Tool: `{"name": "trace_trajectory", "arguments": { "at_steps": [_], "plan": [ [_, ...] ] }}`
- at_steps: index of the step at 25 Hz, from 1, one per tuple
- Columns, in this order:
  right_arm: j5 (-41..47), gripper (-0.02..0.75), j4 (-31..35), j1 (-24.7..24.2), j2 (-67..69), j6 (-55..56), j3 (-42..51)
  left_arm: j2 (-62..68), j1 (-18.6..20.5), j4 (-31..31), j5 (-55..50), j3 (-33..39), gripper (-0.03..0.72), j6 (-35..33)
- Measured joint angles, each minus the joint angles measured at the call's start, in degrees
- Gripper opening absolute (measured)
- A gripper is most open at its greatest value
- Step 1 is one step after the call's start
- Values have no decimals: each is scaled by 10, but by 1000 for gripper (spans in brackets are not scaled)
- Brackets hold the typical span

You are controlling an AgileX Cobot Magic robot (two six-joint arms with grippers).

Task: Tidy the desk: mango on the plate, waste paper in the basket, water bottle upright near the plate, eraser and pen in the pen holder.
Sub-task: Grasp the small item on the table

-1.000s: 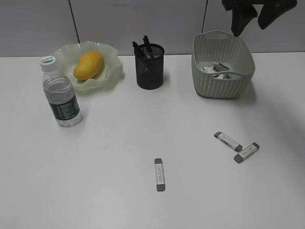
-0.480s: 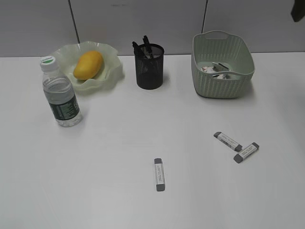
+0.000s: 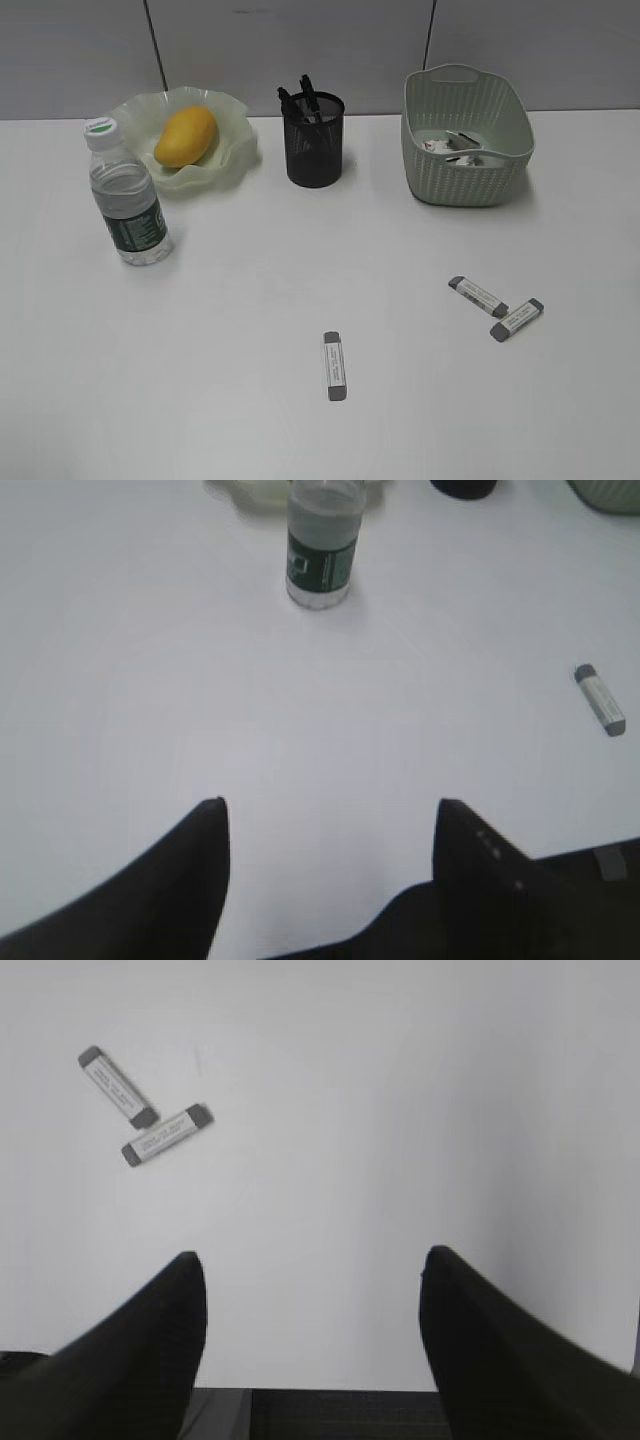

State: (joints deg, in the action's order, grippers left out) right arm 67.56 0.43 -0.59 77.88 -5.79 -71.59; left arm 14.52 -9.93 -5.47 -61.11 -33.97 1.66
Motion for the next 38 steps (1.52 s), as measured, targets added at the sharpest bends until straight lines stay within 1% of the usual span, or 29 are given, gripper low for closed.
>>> {"name": "trace_trajectory", "arguments": {
  "at_steps": [5,8,11,14,16,21,25,28,30,34,38],
  "plan": [
    [-62,529,15,0,-121,-1,135,175,0,-27,-8,-47,489,-7],
    [-87,529,28,0,-191,-2,196,283,-2,-64,-8,-95,489,-10],
    [-105,529,44,0,-256,-2,244,377,-23,-84,-6,-142,489,-11],
    [-121,529,50,0,-334,-3,283,449,-69,-83,-8,-181,489,-2],
    [-122,529,51,0,-370,-3,303,499,-110,-72,-8,-207,484,26],
    [-123,529,51,0,-465,-3,346,606,-235,5,2,-271,463,152],
    [-124,529,53,0,-523,1,370,674,-315,28,53,-311,459,247],
    [-124,529,53,0,-563,2,391,725,-347,28,77,-329,456,279],
    [-124,529,53,0,-590,2,405,763,-359,20,79,-340,456,294],
    [-128,529,53,5,-634,2,409,821,-376,-7,82,-365,456,301],
    [-131,529,53,6,-663,2,409,857,-379,-14,84,-396,456,325]
  ]
}}
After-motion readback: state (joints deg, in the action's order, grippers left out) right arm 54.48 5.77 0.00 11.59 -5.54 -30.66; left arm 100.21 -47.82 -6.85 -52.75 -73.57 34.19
